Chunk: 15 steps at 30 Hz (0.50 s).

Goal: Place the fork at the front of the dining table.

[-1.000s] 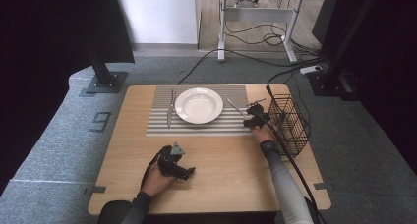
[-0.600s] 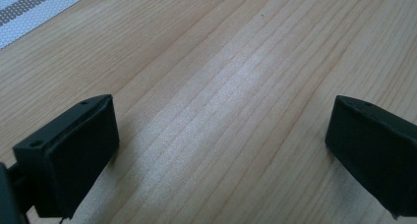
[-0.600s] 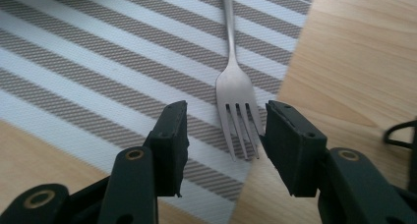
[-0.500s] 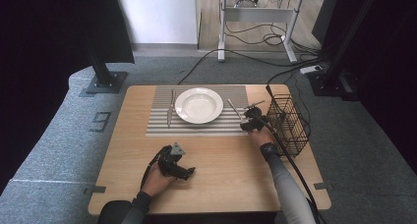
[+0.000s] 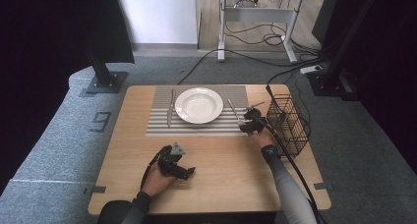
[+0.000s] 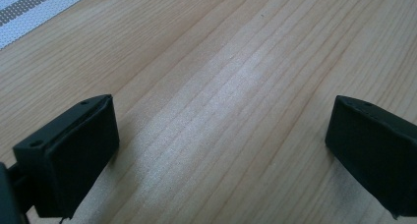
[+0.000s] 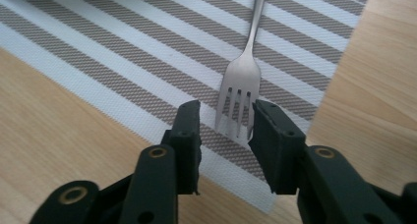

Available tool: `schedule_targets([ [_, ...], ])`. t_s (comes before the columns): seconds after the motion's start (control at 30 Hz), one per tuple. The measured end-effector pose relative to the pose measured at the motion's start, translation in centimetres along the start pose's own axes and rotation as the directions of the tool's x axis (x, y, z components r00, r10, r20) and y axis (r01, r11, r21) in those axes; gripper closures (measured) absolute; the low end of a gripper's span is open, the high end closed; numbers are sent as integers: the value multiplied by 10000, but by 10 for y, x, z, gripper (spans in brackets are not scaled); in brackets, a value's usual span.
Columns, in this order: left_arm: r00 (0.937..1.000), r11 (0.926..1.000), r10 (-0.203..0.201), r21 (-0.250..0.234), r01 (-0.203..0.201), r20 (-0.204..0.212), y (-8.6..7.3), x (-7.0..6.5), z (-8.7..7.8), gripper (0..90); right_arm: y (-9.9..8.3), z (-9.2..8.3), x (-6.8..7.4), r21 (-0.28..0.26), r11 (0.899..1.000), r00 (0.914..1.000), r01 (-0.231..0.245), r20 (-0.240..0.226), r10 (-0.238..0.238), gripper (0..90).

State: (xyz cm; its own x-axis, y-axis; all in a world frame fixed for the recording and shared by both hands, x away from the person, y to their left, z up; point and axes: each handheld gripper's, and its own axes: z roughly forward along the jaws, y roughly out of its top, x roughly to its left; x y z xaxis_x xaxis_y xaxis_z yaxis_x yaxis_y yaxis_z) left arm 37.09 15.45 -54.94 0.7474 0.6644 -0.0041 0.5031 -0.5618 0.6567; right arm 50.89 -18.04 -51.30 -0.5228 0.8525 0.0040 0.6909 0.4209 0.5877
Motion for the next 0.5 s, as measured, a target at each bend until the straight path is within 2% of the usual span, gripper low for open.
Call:
schedule_targets([
  [0.2, 10000, 10000, 0, -1, 0, 0, 0, 0, 0, 0, 3, 0, 12, -354, 9991, 9982, 224, -547, -243, 673],
  [0.5, 10000, 10000, 3, -4, -3, 0, 0, 0, 0, 0, 9, 11, 24, -600, 9973, 9956, 420, -817, -468, 677],
])
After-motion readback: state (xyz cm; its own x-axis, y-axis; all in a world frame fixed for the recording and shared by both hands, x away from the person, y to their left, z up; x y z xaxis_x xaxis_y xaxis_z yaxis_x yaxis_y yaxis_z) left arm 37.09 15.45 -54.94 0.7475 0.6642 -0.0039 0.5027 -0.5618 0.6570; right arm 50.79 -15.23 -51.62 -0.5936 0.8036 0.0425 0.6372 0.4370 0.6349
